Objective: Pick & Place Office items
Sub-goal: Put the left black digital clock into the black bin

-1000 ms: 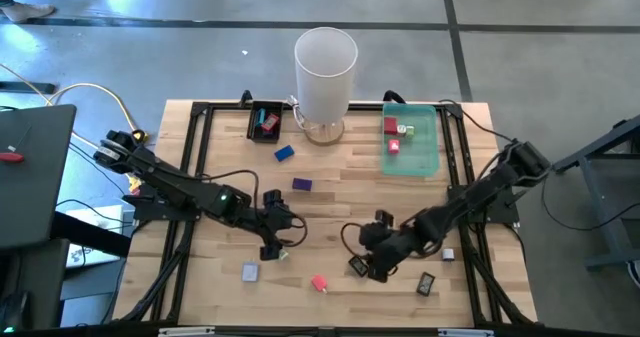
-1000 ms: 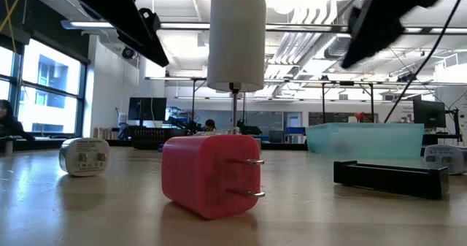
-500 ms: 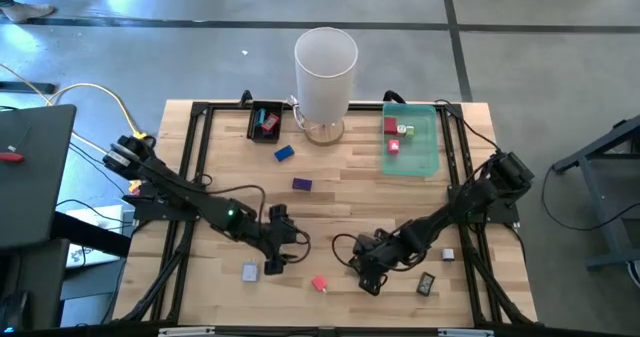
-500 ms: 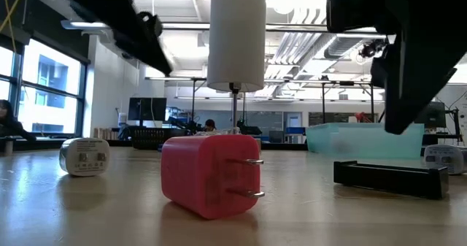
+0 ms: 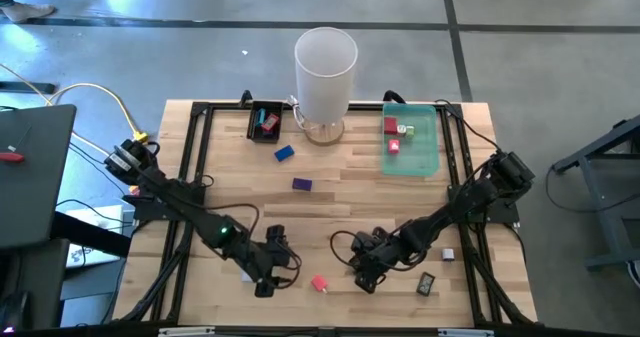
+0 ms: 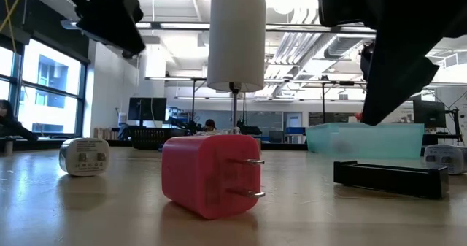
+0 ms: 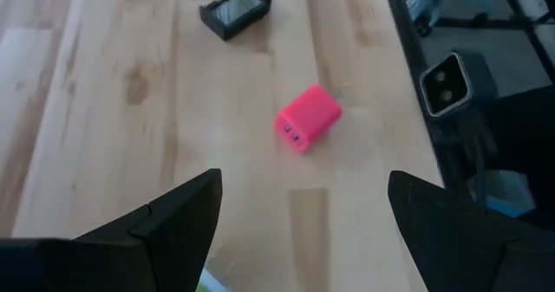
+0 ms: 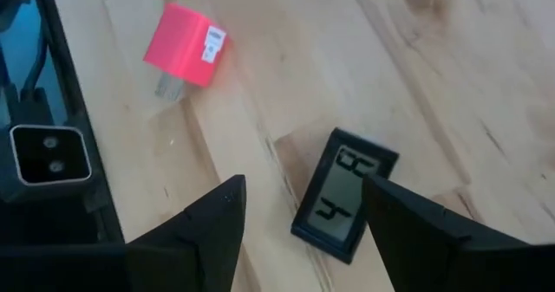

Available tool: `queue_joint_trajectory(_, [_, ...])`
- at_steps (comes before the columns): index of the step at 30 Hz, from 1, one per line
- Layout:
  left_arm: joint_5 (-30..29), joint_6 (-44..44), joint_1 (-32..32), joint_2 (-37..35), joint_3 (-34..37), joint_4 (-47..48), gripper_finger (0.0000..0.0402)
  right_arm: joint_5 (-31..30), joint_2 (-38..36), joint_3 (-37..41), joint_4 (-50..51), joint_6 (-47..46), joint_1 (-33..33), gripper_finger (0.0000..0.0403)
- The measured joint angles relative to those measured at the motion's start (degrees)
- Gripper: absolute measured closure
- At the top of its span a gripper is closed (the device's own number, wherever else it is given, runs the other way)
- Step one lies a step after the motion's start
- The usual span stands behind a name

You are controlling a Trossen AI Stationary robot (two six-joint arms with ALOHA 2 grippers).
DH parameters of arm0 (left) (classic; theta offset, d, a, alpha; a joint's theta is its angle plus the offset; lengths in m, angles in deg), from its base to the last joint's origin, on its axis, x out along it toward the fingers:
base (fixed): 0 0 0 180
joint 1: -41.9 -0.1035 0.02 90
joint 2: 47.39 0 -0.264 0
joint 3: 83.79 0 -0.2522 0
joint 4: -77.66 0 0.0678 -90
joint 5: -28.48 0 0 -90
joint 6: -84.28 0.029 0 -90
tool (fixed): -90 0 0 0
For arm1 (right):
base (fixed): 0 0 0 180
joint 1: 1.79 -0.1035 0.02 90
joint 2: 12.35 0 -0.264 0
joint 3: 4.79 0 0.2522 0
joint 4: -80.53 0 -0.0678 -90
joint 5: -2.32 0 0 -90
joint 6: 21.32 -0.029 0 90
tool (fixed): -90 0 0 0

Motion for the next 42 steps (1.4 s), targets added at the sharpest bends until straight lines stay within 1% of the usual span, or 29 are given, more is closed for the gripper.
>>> queue_joint_trajectory(3, [-0.02, -0.31, 0.59, -0.02, 0.01, 0.29, 0.0083, -0.58, 0.0, 0.0, 1.17, 0.04, 0.02, 0.0184])
queue_joint_trajectory(7, [-0.07, -1.27, 1.32, -0.02, 0.02, -0.05, 0.0083, -2.84, 0.0, 0.0, 2.95, -1.27, -0.38, 0.0184])
queue_joint_trajectory(18, [-0.09, -1.47, 1.84, -0.02, 0.0, -0.35, 0.0083, -2.3, 5.53, 0.02, 1.4, -2.52, -1.01, 0.0184])
queue_joint_trajectory(24, [-0.11, -1.47, 1.84, -0.02, 0.0, -0.32, 0.0083, -0.99, 6.58, 0.02, -0.29, -2.99, -0.63, 0.0184])
queue_joint_trajectory(31, [-0.15, -1.47, 1.82, -0.02, 0.0, -0.26, 0.0083, -1.87, 6.58, 0.02, -0.99, -2.99, -0.63, 0.0184])
queue_joint_trajectory(34, [-0.15, -1.47, 1.82, -0.02, 0.0, -0.22, 0.0083, -1.85, 6.62, 0.02, -0.8, -4.56, -0.62, 0.0184])
queue_joint_trajectory(42, [-0.15, -1.45, 1.82, -0.02, 0.0, -0.12, 0.0083, -1.88, 9.0, -0.22, -2.08, -5.68, -1.45, 0.0184])
